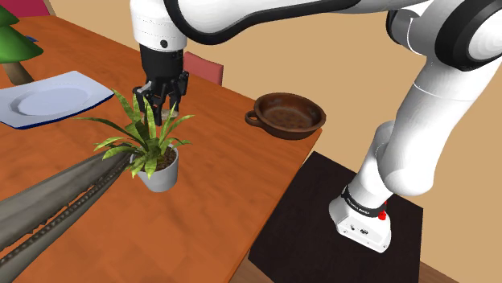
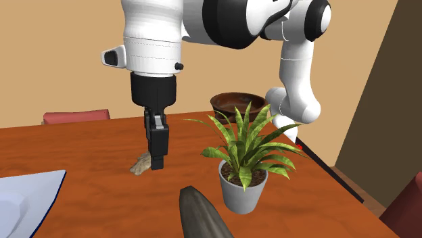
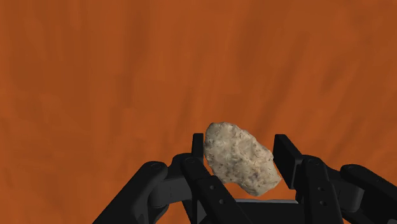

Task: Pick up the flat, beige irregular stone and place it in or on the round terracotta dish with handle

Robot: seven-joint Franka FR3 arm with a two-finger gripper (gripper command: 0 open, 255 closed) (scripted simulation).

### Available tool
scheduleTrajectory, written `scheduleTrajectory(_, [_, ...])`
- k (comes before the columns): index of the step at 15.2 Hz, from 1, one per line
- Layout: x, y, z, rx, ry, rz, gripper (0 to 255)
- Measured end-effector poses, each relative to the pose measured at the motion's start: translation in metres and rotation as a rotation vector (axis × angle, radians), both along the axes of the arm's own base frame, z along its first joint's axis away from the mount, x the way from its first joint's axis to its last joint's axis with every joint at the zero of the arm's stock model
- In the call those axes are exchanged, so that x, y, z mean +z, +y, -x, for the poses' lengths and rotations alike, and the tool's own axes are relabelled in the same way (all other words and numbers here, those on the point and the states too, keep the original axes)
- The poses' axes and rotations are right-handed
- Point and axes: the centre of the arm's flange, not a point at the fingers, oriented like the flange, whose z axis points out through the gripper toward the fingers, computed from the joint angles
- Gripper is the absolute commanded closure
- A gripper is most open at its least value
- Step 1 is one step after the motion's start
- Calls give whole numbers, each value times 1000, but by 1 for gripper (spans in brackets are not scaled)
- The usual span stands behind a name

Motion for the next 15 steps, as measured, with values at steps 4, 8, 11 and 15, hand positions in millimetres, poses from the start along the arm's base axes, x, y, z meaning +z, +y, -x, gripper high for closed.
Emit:
scheduleTrajectory(4, [0, 0, 0, 0, 0, 0, 255])
scheduleTrajectory(8, [11, 1, 0, 0, 0, 0, 255])
scheduleTrajectory(11, [26, 0, 0, 0, 0, 0, 255])
scheduleTrajectory(15, [48, 0, 0, 0, 0, 0, 255])
